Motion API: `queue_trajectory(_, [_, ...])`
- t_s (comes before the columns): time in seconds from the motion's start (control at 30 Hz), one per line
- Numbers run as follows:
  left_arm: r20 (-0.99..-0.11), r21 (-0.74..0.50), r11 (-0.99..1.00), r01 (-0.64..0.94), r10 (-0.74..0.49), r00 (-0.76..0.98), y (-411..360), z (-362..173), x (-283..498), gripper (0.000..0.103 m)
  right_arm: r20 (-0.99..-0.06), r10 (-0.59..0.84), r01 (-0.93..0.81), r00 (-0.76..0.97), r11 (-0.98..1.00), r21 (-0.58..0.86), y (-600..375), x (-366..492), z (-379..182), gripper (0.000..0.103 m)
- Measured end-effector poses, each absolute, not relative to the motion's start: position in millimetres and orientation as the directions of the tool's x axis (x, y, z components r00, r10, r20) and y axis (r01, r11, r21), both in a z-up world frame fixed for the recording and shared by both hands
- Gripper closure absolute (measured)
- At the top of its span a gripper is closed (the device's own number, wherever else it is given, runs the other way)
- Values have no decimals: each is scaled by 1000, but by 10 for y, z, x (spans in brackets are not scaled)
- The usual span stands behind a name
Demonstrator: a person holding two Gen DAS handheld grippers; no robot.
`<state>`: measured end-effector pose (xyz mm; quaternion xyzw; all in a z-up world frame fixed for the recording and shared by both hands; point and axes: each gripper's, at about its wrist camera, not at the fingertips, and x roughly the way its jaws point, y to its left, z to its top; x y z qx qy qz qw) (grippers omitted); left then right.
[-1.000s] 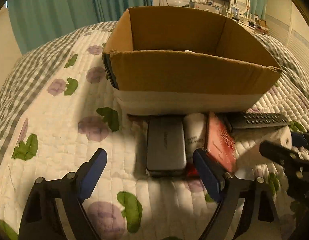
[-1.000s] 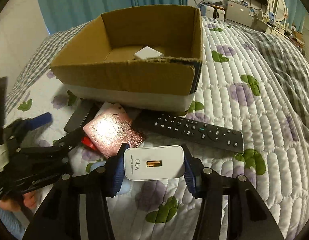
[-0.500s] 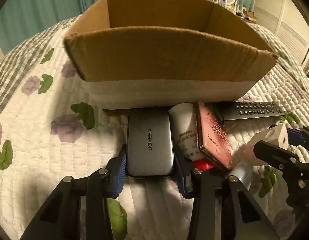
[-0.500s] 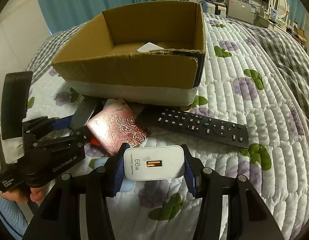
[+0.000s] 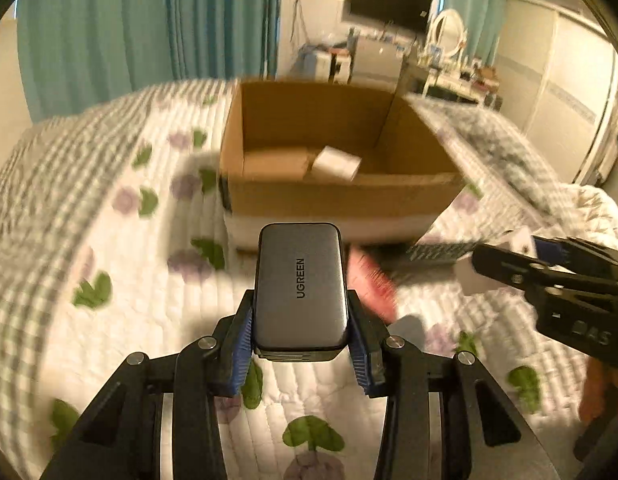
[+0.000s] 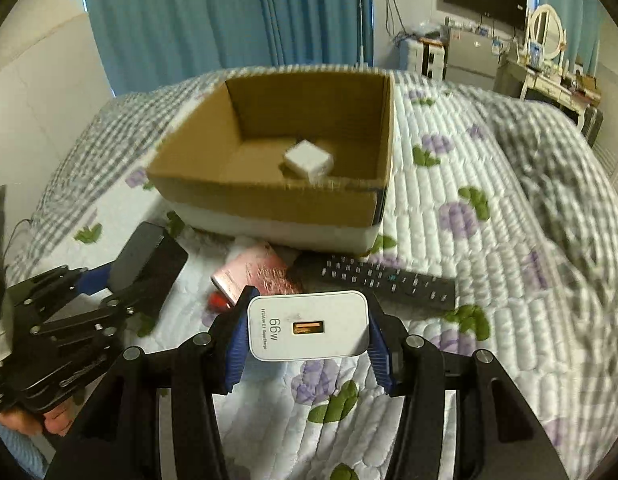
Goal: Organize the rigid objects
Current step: 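Lower the power bank into the box with the left gripper while the right gripper releases the charger inside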
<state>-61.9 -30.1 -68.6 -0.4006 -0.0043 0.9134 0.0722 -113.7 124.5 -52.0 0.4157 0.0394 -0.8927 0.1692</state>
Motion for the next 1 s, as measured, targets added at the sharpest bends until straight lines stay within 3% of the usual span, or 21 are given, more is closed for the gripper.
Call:
queue_trajectory(0.33, [-582,-45,-984,-173,166,-796,-152,114,-976,61,-640,-290,349,-711,-936,36,1210,-1488,182,53])
queue_trajectory(0.63, [-658,-16,-990,-141,116,-744,-69,-319,-1892,61,-643,-290,335,-709,-941,54,1197,-2086,137,53])
queue_trajectory(1.0, [-689,-1,-991,-130,95,-719,-31,-660,-2162,60,-670,-298,339,-680,-938,74,1226,-2368,-130,53])
